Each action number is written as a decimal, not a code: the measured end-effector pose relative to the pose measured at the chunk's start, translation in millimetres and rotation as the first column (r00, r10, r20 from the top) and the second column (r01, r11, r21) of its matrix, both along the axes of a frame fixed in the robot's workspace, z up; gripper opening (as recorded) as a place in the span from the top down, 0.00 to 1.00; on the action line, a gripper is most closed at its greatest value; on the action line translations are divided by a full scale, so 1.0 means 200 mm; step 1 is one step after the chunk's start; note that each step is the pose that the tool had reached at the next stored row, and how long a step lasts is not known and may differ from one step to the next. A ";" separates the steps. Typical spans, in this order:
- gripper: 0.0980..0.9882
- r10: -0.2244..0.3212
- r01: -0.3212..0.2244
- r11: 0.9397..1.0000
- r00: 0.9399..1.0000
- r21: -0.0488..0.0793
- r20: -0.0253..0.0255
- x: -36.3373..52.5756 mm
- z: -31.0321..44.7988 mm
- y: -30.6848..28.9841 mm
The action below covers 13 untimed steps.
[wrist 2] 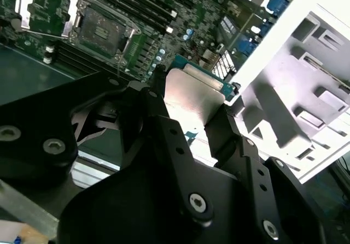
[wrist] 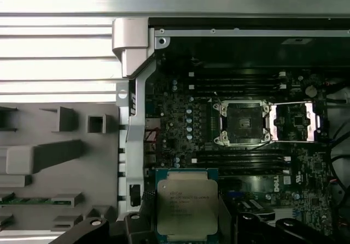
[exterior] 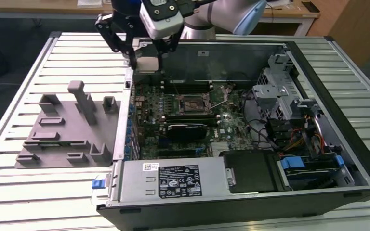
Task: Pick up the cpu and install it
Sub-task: 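Pick up the cpu and move it towards the insertion slot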
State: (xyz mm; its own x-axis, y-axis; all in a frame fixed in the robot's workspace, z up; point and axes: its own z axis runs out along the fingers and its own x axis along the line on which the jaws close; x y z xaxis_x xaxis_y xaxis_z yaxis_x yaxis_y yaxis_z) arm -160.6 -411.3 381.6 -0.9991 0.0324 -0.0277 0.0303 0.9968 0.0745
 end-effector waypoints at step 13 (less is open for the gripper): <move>0.50 0.000 0.000 1.000 1.000 0.000 0.000 0.141 0.000 0.000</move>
State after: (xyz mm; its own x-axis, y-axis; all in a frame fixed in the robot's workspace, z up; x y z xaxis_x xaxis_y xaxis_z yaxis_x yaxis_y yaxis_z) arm -132.3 -411.3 381.6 -0.9991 0.0325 -0.0277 0.0303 0.9968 0.0745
